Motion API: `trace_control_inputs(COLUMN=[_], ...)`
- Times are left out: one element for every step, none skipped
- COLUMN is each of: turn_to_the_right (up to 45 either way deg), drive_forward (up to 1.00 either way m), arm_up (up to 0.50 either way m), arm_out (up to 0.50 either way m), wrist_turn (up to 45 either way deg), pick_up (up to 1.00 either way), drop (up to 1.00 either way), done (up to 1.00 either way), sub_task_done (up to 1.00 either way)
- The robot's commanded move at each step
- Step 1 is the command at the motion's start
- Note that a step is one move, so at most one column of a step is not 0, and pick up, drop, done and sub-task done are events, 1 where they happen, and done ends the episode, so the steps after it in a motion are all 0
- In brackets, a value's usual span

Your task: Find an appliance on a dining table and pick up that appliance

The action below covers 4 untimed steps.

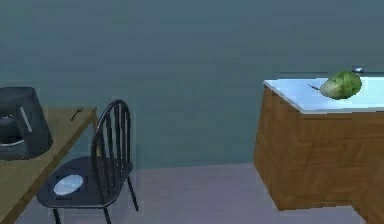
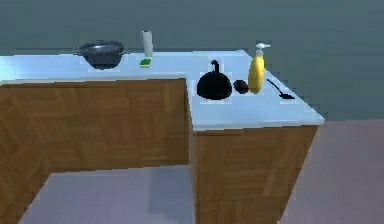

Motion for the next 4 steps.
trace_control_inputs(turn_to_the_right=[0.0,-45.0,-45.0,-45.0], drive_forward=[0.50,0.00,0.00,0.00], arm_up=[0.00,0.00,0.00,0.00], arm_out=[0.00,0.00,0.00,0.00], wrist_turn=[0.0,0.0,0.0,0.0], pick_up=[0.00,0.00,0.00,0.00], drop=[0.00,0.00,0.00,0.00], done=[0.00,0.00,0.00,0.00], sub_task_done=[0.00,0.00,0.00,0.00])
